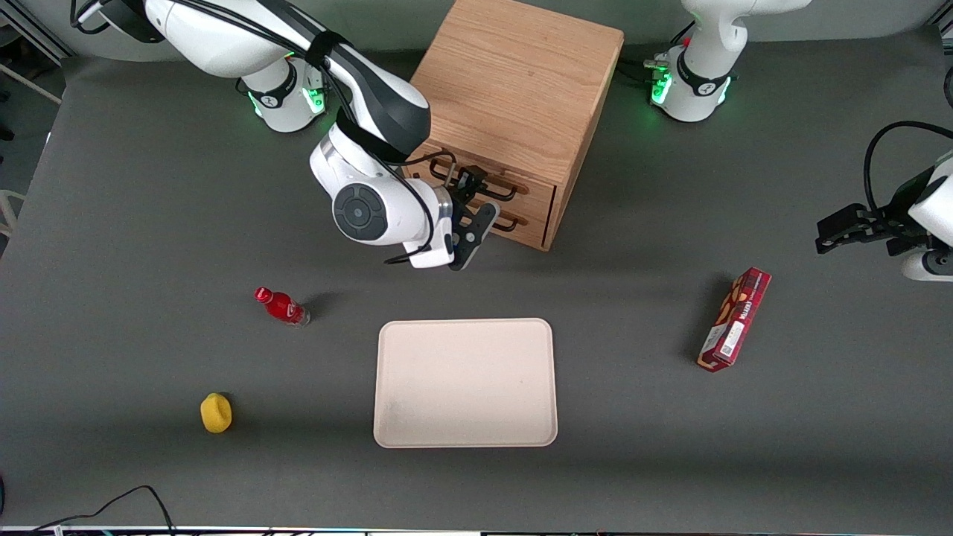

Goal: Open upper drawer

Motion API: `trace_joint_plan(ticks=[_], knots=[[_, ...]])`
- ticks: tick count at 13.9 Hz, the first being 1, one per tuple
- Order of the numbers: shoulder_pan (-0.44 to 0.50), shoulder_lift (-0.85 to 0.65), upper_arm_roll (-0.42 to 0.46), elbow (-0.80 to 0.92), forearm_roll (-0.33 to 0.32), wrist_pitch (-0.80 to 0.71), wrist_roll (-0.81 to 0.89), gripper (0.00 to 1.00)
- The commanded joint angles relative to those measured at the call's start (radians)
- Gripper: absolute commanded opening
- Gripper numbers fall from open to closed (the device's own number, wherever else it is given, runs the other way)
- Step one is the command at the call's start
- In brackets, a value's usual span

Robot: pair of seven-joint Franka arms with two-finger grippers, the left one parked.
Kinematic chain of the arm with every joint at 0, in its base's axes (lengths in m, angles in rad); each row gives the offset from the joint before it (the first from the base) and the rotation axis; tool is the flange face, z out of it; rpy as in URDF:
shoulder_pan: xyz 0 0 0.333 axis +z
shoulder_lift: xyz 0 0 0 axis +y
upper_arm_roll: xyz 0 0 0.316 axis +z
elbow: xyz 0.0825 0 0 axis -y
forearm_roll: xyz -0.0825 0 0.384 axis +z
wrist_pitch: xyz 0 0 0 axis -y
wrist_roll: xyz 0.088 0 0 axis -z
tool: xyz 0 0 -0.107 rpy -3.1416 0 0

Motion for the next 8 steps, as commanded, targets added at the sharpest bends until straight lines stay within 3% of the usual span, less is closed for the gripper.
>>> trace_joint_plan(ticks=[1,3,8], knots=[[0.008,0.016,0.002,0.004,-0.026,0.027,-0.003,1.0],[0.004,0.029,0.001,0.013,-0.066,0.027,-0.008,1.0],[-0.015,0.081,-0.021,0.101,-0.081,0.027,-0.009,1.0]])
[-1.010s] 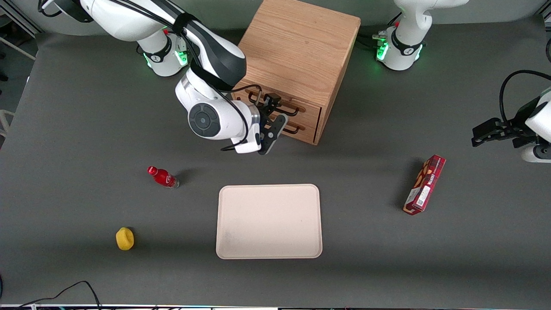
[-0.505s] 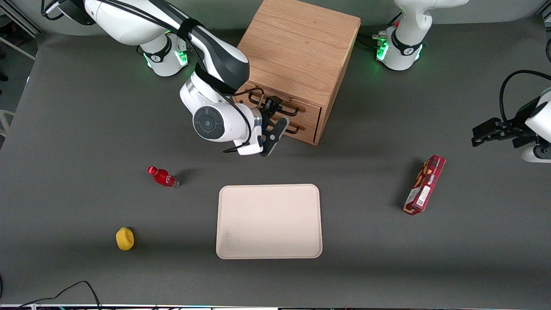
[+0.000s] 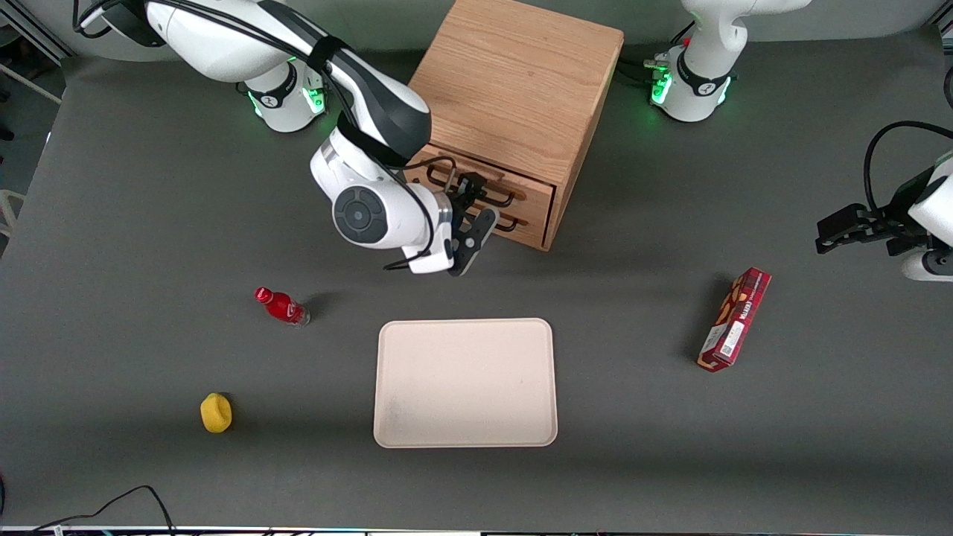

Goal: Open upper drawer
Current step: 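Pull the handle outward from the cabinet with the right gripper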

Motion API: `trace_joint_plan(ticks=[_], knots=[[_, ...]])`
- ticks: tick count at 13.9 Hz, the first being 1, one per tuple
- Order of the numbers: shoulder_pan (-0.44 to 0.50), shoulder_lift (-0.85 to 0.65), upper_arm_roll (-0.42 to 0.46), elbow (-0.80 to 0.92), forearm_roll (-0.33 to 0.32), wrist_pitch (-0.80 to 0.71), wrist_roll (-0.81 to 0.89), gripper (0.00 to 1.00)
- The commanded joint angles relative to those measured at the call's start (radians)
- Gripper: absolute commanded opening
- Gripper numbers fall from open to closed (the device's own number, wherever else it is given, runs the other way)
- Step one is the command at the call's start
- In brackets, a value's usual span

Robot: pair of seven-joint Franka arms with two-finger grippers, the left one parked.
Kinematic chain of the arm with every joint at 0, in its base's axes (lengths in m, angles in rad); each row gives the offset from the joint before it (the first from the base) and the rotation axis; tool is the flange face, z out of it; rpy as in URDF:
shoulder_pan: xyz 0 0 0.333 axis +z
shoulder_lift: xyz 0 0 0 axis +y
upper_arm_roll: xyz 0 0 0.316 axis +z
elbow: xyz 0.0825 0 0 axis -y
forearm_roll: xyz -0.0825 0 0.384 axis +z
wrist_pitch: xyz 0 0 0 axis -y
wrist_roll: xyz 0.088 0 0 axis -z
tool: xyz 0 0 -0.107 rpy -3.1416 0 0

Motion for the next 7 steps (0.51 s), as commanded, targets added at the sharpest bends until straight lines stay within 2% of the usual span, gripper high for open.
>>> trace_joint_plan(ticks=[1,7], knots=[[-0.009,0.063,-0.016,0.086,-0.034,0.004,-0.008,1.0],[-0.015,0.112,-0.071,0.187,-0.033,-0.006,-0.009,1.0]])
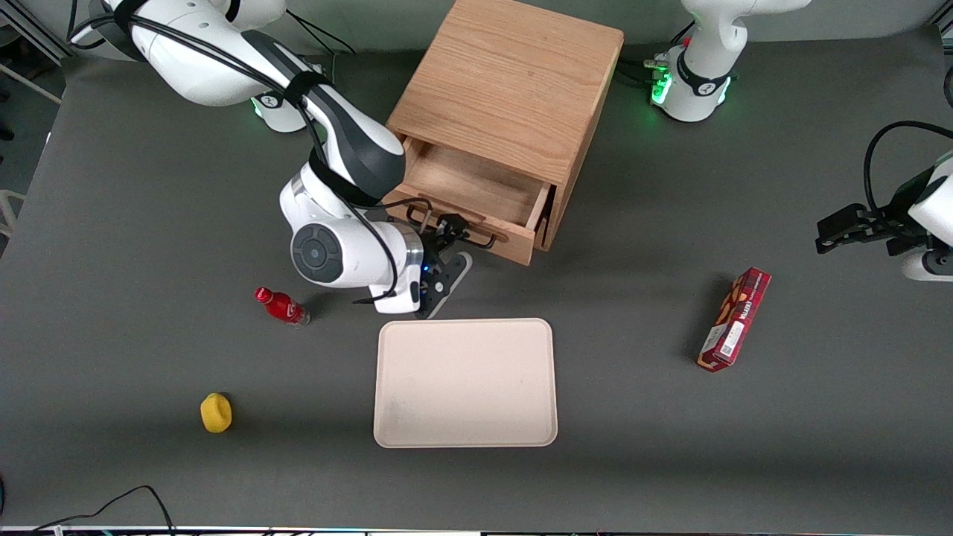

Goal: Open upper drawer
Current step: 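Pull the handle outward from the cabinet with the right gripper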

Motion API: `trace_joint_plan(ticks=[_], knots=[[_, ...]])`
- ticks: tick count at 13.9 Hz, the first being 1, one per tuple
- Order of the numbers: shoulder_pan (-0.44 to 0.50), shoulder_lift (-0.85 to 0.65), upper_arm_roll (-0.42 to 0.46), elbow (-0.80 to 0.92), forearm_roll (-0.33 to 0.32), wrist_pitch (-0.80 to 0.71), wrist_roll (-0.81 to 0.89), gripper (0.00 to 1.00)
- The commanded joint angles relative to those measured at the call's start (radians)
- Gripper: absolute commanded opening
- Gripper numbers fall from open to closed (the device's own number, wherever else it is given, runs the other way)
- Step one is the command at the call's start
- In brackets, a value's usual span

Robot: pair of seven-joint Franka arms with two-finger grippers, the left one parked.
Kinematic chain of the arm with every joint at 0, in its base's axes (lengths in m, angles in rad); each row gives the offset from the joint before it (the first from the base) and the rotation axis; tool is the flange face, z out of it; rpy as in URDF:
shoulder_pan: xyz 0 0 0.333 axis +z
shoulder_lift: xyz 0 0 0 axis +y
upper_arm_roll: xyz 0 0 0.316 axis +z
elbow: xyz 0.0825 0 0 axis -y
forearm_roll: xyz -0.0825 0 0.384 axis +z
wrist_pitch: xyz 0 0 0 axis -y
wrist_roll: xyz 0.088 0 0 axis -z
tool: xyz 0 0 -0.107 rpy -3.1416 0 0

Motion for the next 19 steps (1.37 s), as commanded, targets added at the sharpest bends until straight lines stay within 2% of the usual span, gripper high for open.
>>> trace_joint_plan(ticks=[1,5,9,14,19], knots=[[0.007,0.076,-0.023,0.113,-0.016,-0.012,-0.009,1.0],[0.007,0.125,-0.055,0.195,-0.015,-0.012,-0.012,1.0],[-0.002,0.134,-0.115,0.268,-0.004,-0.042,-0.121,1.0],[-0.01,0.205,-0.135,0.377,-0.005,-0.053,-0.167,1.0],[-0.03,0.214,-0.16,0.44,-0.004,-0.072,-0.216,1.0]])
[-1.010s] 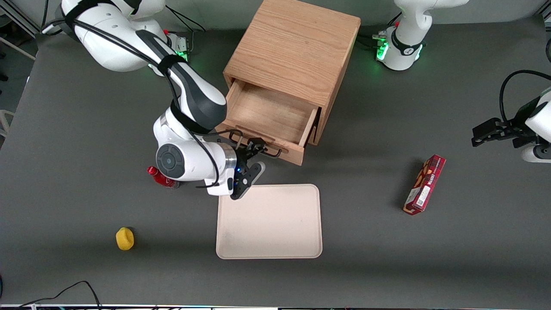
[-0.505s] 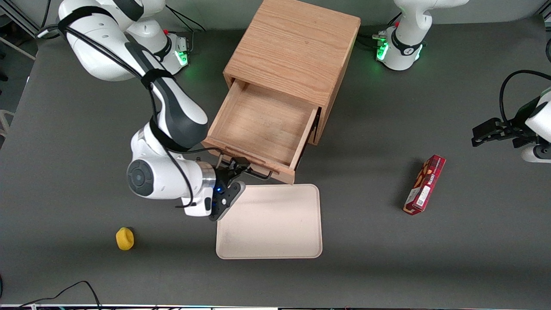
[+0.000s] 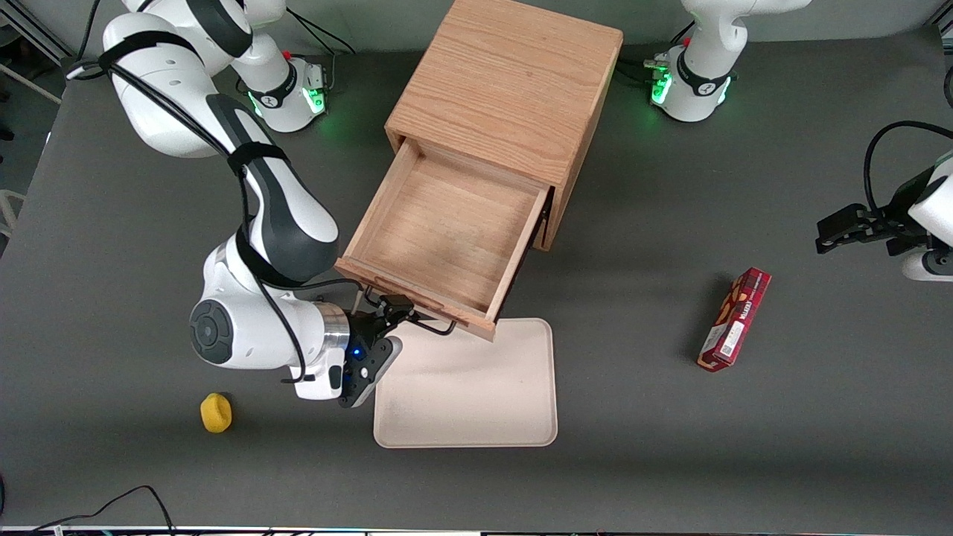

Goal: Open upper drawer

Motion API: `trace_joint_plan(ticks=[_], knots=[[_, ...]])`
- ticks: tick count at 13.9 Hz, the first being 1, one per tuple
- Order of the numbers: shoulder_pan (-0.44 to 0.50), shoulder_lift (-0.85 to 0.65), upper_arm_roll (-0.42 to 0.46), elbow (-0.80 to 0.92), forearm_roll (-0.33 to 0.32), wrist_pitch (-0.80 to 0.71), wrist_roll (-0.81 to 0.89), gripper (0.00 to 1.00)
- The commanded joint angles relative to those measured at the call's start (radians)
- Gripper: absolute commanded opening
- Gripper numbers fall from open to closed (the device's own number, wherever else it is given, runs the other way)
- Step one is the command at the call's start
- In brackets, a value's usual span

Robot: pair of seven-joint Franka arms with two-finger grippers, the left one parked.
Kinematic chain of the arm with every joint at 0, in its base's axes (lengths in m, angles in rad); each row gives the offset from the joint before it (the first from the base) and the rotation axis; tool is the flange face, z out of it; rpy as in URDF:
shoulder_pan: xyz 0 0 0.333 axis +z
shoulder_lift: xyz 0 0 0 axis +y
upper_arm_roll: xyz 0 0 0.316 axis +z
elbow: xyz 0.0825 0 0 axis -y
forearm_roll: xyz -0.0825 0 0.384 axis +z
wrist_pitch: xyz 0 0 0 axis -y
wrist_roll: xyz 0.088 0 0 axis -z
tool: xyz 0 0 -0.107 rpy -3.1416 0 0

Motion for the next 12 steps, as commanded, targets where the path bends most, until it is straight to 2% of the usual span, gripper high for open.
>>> trace_joint_plan(ticks=[1,6,7,9,10,12], knots=[[-0.006,0.013,-0.007,0.089,-0.005,-0.017,-0.022,1.0],[-0.003,-0.153,-0.059,0.066,-0.017,-0.061,0.0,1.0],[0.007,-0.193,-0.076,0.059,-0.042,-0.077,0.025,1.0],[0.015,-0.306,-0.072,-0.009,-0.135,-0.106,0.297,1.0],[0.015,-0.37,-0.072,-0.05,-0.149,-0.126,0.42,1.0],[0.009,-0.489,-0.085,-0.11,-0.148,-0.199,0.489,1.0]])
